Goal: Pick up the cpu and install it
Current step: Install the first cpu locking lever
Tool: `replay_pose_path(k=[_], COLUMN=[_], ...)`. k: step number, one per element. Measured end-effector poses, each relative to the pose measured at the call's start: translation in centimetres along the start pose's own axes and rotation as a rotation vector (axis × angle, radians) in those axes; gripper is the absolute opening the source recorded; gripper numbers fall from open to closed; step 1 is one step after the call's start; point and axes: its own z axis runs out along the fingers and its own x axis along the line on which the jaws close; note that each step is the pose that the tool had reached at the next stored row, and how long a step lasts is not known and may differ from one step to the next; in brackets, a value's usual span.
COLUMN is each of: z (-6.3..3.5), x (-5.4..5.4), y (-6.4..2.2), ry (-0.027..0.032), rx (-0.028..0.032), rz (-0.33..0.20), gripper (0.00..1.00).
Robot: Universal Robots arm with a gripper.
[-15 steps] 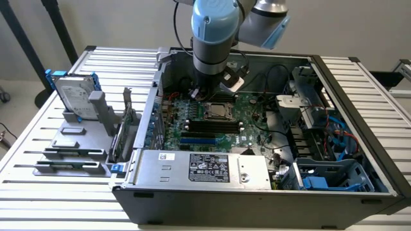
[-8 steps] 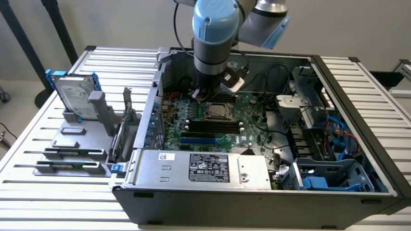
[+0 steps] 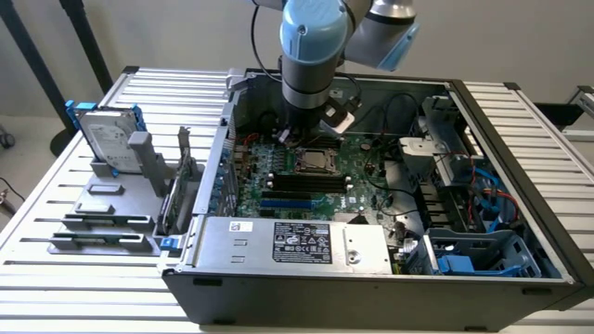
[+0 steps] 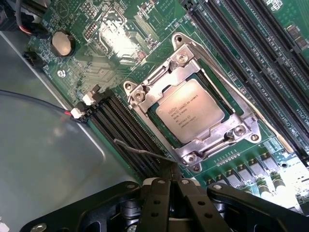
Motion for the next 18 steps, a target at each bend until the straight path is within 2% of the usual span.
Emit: replay_pose_path(k=[8,13,16,18], z=[0.21,0.32,0.48,0.52], x=[0.35,0.60,0.79,0.82], y=[0.50,0.58,0.43,0.40], ry=[-0.0076,-0.0071,-0.0032,-0.0026], rx=[-0.0068,-0.0086,-0.0102,-0.0121], rz=[0.001,0.005,0.012,0.018], gripper=[0.11,0.11,0.11,0.11])
